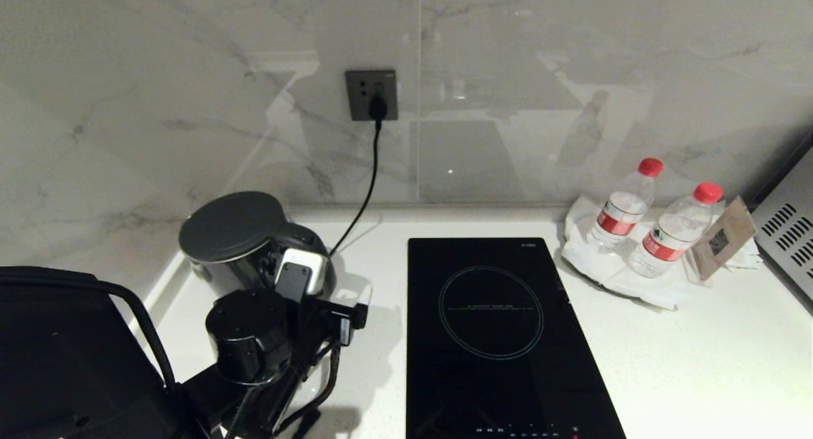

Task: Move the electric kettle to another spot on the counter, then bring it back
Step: Pick up the kettle

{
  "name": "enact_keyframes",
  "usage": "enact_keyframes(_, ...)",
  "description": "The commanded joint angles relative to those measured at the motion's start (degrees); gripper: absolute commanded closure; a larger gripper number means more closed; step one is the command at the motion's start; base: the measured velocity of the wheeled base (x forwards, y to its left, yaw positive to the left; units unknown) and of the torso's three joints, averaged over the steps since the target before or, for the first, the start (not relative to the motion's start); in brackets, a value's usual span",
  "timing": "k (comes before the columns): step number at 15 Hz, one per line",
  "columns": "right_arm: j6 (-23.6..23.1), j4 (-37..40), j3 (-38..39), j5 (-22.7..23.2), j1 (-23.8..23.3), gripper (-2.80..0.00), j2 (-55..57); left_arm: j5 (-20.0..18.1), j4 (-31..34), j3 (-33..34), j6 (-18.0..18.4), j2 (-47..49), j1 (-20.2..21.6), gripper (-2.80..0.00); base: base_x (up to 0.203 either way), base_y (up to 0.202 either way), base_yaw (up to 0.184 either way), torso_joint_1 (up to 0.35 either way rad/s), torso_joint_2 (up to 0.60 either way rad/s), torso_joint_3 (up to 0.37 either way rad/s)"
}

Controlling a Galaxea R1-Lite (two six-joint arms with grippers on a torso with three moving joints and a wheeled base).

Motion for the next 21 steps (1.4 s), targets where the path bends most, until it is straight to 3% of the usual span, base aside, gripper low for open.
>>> enact_keyframes(1,0.0,0.0,0.0,0.0,0.0,0.00,0.0,0.2,-0.4,-1.4,0.0,0.1,0.4,-2.80,0.000,0.000,0.000,0.000,0.00,0.000)
enact_keyframes(7,0.0,0.0,0.0,0.0,0.0,0.00,0.0,0.3,6.2,-8.3,0.1,-1.8,0.5,-2.80,0.000,0.000,0.000,0.000,0.00,0.000)
enact_keyframes(21,0.0,0.0,0.0,-0.1,0.0,0.00,0.0,1.0,6.5,-12.1,0.1,-1.1,2.8,-2.80,0.000,0.000,0.000,0.000,0.00,0.000)
